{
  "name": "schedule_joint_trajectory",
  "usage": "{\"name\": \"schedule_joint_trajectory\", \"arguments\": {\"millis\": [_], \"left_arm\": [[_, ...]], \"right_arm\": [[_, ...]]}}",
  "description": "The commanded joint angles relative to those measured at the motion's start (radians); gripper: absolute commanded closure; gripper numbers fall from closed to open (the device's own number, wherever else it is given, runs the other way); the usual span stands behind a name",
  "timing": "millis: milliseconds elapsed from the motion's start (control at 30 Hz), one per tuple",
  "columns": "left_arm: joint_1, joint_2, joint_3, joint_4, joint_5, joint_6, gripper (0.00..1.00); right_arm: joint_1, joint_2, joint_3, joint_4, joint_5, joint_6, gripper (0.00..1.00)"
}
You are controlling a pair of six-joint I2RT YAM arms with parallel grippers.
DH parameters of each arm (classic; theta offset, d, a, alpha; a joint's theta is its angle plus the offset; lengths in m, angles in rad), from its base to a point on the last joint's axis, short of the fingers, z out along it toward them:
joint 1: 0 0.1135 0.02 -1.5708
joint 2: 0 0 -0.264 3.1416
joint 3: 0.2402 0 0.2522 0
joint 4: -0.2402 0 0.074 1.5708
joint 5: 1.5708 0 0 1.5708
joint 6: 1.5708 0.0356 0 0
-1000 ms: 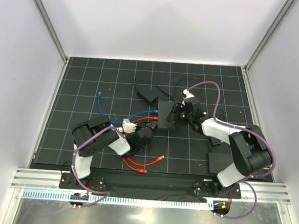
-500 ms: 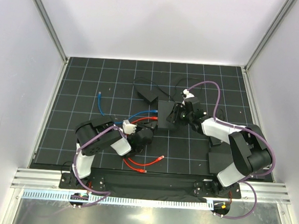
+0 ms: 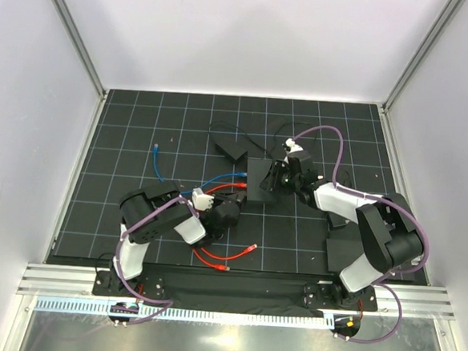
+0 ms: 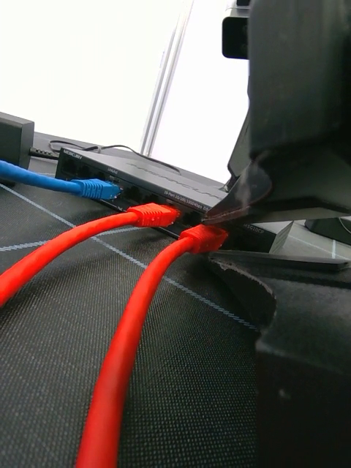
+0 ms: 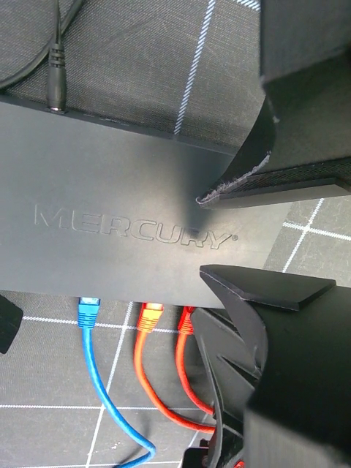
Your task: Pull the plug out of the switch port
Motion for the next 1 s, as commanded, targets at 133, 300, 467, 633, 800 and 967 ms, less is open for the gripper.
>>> {"name": "schedule_joint_trajectory", "arguments": {"millis": [133, 300, 467, 633, 800, 967], "left_arm": [[-0.003, 0.047, -0.011, -0.022, -0.021, 0.045, 0.83], [-0.003, 0.071, -0.032, 0.039, -0.027, 0.038, 0.88], [-0.002, 0.082, -0.045, 0.055, -0.032, 0.039, 0.99], [-0.002, 0.082, -0.054, 0.053, -0.021, 0.053, 1.0], [-0.003, 0.088, -0.052, 0.059, -0.012, 0.065, 1.0], [-0.002, 0.084, -0.052, 0.061, -0.007, 0.099, 1.0]], "right_arm": [[0.002, 0.04, 0.019, -0.06, 0.024, -0.027, 0.56], [0.001, 0.06, 0.033, -0.082, 0.045, -0.017, 0.59], [0.002, 0.089, 0.05, -0.126, 0.086, -0.009, 0.61], [0.002, 0.085, 0.051, -0.109, 0.044, -0.03, 0.61], [0.011, 0.123, 0.146, -0.14, -0.044, -0.081, 0.6], [0.054, 0.142, 0.203, -0.189, -0.035, -0.119, 0.62]]}}
